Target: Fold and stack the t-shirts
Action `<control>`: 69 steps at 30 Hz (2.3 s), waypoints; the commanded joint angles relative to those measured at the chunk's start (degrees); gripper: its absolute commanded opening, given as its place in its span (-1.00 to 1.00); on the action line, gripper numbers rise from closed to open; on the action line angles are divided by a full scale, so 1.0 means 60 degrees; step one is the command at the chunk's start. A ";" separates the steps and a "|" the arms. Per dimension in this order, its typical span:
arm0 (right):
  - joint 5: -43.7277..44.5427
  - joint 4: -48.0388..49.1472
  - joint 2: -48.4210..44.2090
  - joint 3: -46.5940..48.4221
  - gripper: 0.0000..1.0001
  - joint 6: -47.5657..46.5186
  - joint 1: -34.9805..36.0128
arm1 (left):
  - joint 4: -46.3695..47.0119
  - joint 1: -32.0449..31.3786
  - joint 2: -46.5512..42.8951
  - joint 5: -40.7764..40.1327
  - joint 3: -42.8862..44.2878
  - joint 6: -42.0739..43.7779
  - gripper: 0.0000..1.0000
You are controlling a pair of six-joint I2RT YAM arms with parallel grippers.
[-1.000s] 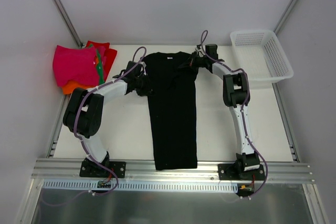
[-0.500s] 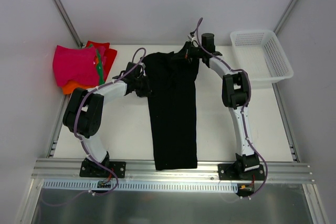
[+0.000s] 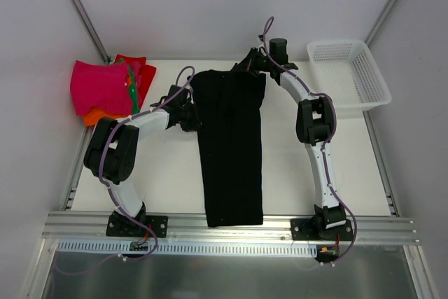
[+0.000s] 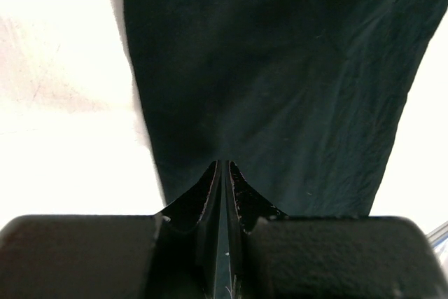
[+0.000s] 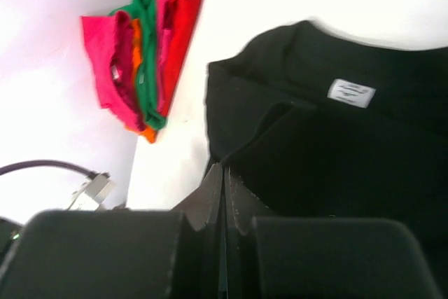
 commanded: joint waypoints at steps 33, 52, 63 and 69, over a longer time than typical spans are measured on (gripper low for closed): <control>0.6041 -0.1141 -0.3646 -0.4156 0.54 -0.3406 0.0876 | 0.0147 -0.0130 -0.0264 -0.0215 -0.0358 -0.0050 -0.90; 0.3741 0.0353 -0.3677 -0.6002 -0.99 -0.1692 0.0993 | 0.0177 -0.0130 -0.0264 -0.0230 -0.0446 -0.0050 -0.91; 0.3960 0.0512 -0.3851 -0.6821 -0.99 -0.1677 0.1315 | 0.0206 -0.0144 -0.0235 -0.0244 -0.0461 -0.0094 -0.92; 0.4166 0.0778 -0.4086 -0.7672 -0.99 -0.1735 0.1359 | 0.0235 -0.0144 -0.0206 -0.0172 -0.0432 -0.0065 -0.92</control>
